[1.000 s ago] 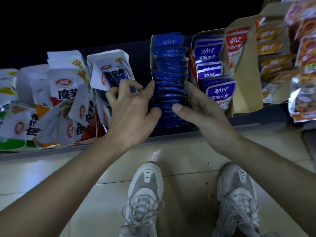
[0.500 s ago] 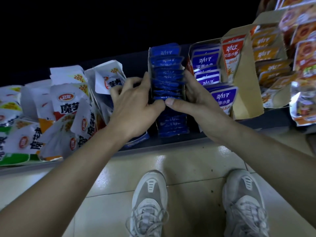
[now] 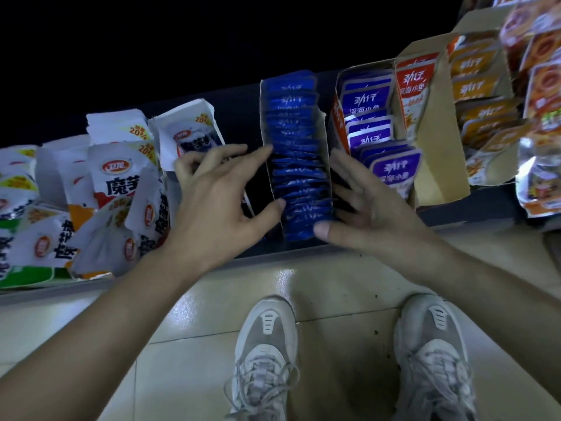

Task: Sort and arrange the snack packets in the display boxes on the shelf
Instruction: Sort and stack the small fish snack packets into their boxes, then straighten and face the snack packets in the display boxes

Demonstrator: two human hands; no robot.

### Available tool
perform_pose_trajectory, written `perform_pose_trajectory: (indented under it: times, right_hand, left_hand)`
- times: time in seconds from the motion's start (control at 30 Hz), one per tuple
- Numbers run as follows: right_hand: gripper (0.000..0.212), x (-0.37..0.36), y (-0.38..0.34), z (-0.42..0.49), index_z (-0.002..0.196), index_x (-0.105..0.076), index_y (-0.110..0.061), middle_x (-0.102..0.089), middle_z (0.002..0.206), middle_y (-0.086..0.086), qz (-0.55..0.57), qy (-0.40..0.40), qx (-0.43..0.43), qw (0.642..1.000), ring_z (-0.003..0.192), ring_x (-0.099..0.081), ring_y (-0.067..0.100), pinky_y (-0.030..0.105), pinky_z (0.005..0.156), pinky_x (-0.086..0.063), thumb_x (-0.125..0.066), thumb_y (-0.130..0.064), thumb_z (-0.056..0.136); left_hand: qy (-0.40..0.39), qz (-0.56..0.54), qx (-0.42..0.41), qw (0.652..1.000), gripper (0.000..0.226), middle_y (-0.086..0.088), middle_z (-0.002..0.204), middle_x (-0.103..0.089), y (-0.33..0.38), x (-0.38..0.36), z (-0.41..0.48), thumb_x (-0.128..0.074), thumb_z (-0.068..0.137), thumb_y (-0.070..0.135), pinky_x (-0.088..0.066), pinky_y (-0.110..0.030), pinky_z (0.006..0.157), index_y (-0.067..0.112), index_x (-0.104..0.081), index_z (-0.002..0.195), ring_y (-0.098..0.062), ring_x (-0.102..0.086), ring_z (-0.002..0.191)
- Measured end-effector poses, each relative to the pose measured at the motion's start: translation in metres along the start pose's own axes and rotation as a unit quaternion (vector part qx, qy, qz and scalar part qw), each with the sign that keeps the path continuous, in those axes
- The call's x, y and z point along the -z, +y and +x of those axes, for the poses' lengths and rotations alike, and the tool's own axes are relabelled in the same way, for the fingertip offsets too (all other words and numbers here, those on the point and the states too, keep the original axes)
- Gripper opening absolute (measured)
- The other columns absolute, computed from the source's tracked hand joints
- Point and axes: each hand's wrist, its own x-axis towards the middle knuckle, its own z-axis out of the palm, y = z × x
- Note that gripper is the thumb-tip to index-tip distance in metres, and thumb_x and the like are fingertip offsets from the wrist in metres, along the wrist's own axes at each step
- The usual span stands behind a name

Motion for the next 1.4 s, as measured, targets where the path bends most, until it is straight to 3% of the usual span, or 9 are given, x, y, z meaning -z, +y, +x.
perform_pose_trajectory:
  times: [0.13,0.27,0.47,0.57,0.67,0.77,0.9,1.1,1.4]
  right_hand:
    - [0.089,-0.008,0.021,-0.024,0.148,-0.037,-0.038,-0.044,0.146,-0.025,-0.097,0.041,0.013,0.994,0.135,-0.044,0.0,0.039,0.112,-0.042,-0.084,-0.013,0.077]
    - [0.067,-0.015,0.026,-0.017,0.137,-0.05,-0.024,-0.058,0.135,-0.009,-0.118,0.136,0.06,0.982,0.122,-0.058,0.008,0.042,0.102,-0.051,-0.082,-0.01,0.08]
    - [0.06,-0.028,0.022,-0.003,0.127,-0.055,-0.025,-0.063,0.119,-0.014,-0.203,0.229,0.083,0.948,0.101,-0.064,0.003,0.039,0.084,-0.059,-0.086,-0.024,0.076]
    - [0.061,-0.028,0.022,-0.002,0.129,-0.051,-0.024,-0.061,0.12,-0.013,-0.267,0.229,0.094,0.931,0.1,-0.064,0.004,0.04,0.084,-0.058,-0.084,-0.03,0.078]
    - [0.069,-0.027,0.024,-0.009,0.138,-0.048,-0.017,-0.054,0.137,-0.001,-0.316,0.211,0.123,0.917,0.12,-0.056,0.013,0.042,0.097,-0.052,-0.082,-0.027,0.08]
    - [0.069,-0.03,0.024,-0.016,0.138,-0.05,-0.006,-0.044,0.146,0.014,-0.443,0.193,0.227,0.846,0.131,-0.045,0.032,0.044,0.11,-0.039,-0.081,-0.023,0.079]
    - [0.045,-0.044,0.018,-0.015,0.122,-0.067,-0.006,-0.057,0.138,0.016,-0.524,0.152,0.331,0.77,0.127,-0.049,0.038,0.052,0.104,-0.04,-0.078,-0.024,0.082]
    - [0.039,-0.053,0.019,0.007,0.121,-0.067,-0.014,-0.056,0.143,0.007,-0.66,0.05,0.292,0.691,0.138,-0.041,0.036,0.057,0.109,-0.028,-0.069,-0.031,0.086]
    - [0.01,-0.038,0.017,0.019,0.098,-0.072,-0.019,-0.065,0.129,0.001,-0.73,0.077,0.297,0.611,0.125,-0.045,0.037,0.051,0.099,-0.03,-0.071,-0.017,0.088]
  left_hand:
    - [0.093,0.03,-0.034,0.995,0.03,0.012,0.102,-0.075,0.006,-0.009,-0.014,-0.07,0.09,0.052,-0.027,-0.044,0.098,0.024,-0.077,0.1,-0.018,-0.062,0.118]
    - [0.105,0.013,-0.011,0.994,0.032,0.014,0.087,-0.074,0.011,-0.017,-0.011,-0.071,0.088,0.056,-0.03,-0.048,0.093,0.025,-0.079,0.088,-0.017,-0.063,0.107]
    - [0.152,0.0,0.034,0.988,0.032,0.015,0.066,-0.067,0.018,-0.026,-0.006,-0.071,0.09,0.05,-0.031,-0.044,0.089,0.025,-0.077,0.072,-0.014,-0.062,0.09]
    - [0.148,-0.002,0.033,0.988,0.03,0.015,0.066,-0.066,0.02,-0.026,-0.006,-0.072,0.091,0.05,-0.029,-0.04,0.09,0.027,-0.078,0.073,-0.012,-0.061,0.086]
    - [0.123,-0.002,0.007,0.992,0.025,0.014,0.084,-0.075,0.019,-0.019,-0.012,-0.068,0.094,0.049,-0.028,-0.04,0.093,0.027,-0.081,0.089,-0.012,-0.063,0.099]
    - [0.128,0.007,-0.041,0.991,0.024,0.008,0.118,-0.073,0.021,-0.006,-0.031,-0.069,0.096,0.038,-0.031,-0.043,0.098,0.02,-0.078,0.11,-0.016,-0.062,0.121]
    - [0.172,0.041,-0.06,0.982,0.02,0.002,0.123,-0.07,0.024,0.007,-0.072,-0.073,0.092,0.025,-0.041,-0.046,0.09,0.015,-0.078,0.109,-0.025,-0.064,0.117]
    - [0.114,0.1,0.013,0.988,0.029,-0.008,0.127,-0.068,0.008,-0.004,-0.111,-0.07,0.094,0.024,-0.048,-0.049,0.087,0.011,-0.074,0.119,-0.037,-0.06,0.117]
    - [0.072,0.187,0.018,0.98,0.025,0.0,0.126,-0.068,0.0,-0.019,-0.121,-0.066,0.091,0.026,-0.031,-0.046,0.105,0.017,-0.076,0.113,-0.03,-0.04,0.135]
